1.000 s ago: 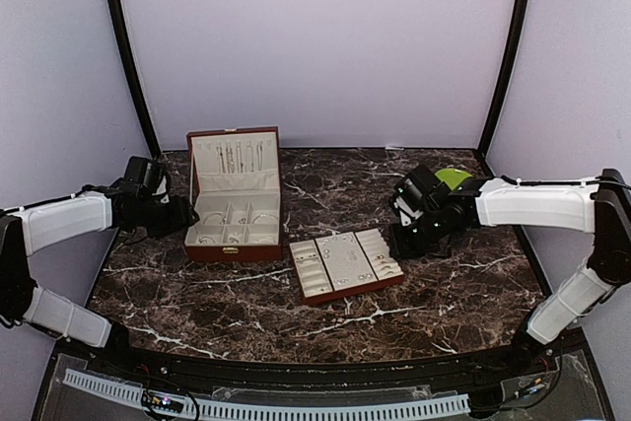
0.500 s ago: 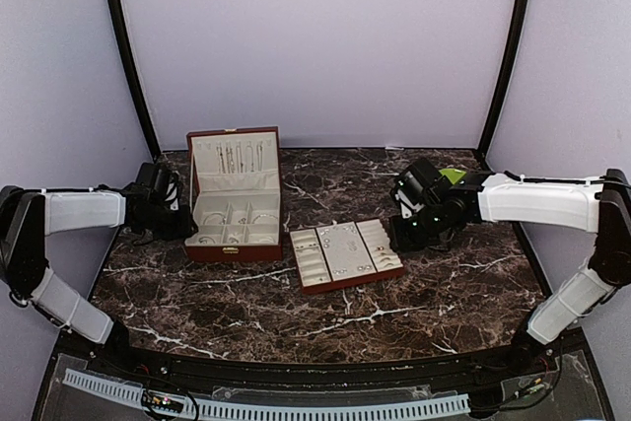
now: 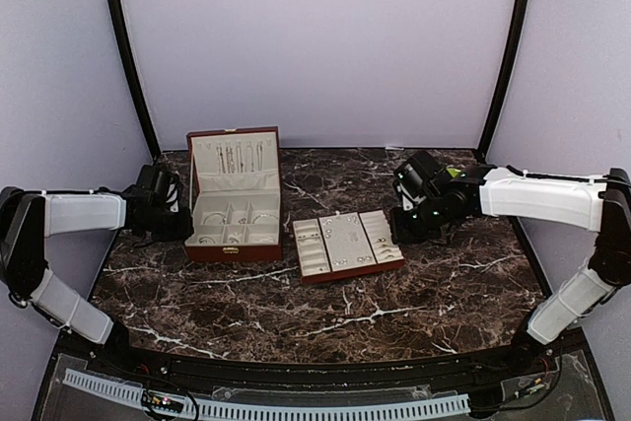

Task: Organize the mixed jewelry

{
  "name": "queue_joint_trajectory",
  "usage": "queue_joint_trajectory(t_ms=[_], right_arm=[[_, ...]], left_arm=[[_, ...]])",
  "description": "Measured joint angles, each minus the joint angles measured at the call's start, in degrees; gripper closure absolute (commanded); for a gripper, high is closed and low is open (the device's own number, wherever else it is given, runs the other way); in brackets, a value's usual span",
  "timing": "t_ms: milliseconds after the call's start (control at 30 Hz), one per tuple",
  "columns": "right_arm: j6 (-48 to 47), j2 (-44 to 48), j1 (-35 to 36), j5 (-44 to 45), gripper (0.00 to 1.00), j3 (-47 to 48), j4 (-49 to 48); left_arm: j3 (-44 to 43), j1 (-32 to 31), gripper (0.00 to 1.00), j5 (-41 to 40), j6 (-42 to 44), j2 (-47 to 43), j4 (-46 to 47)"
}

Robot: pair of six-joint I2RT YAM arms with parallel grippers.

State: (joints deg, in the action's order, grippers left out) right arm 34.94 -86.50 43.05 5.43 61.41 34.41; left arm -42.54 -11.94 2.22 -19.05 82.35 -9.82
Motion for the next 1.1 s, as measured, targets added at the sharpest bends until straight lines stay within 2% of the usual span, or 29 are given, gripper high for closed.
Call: queue_joint_trajectory(t_ms=[200,367,767,1100], right_arm=[[0.3,0.2,0.0,1.7,1.0,1.3,1.2],[0.5,1.0,0.0,2.6,1.0,1.7,1.7],[1.2,2.4,0.0,3.9,1.0,2.6,4.1],[2.1,3.8,0.0,5.2,1.0,2.5,5.9]], left_arm=[[1.7,-3.1,1.0,-3.2,-1.4,-2.1,-0.3],[2.9,-9.1,1.0,-7.0,-5.0,-3.7,-1.3],[2.7,-25.4,1.0,-14.9,-23.8,-3.7,-3.7],[-6.5,-38.9,1.0,-18.9,-37.4,5.7,-6.8]])
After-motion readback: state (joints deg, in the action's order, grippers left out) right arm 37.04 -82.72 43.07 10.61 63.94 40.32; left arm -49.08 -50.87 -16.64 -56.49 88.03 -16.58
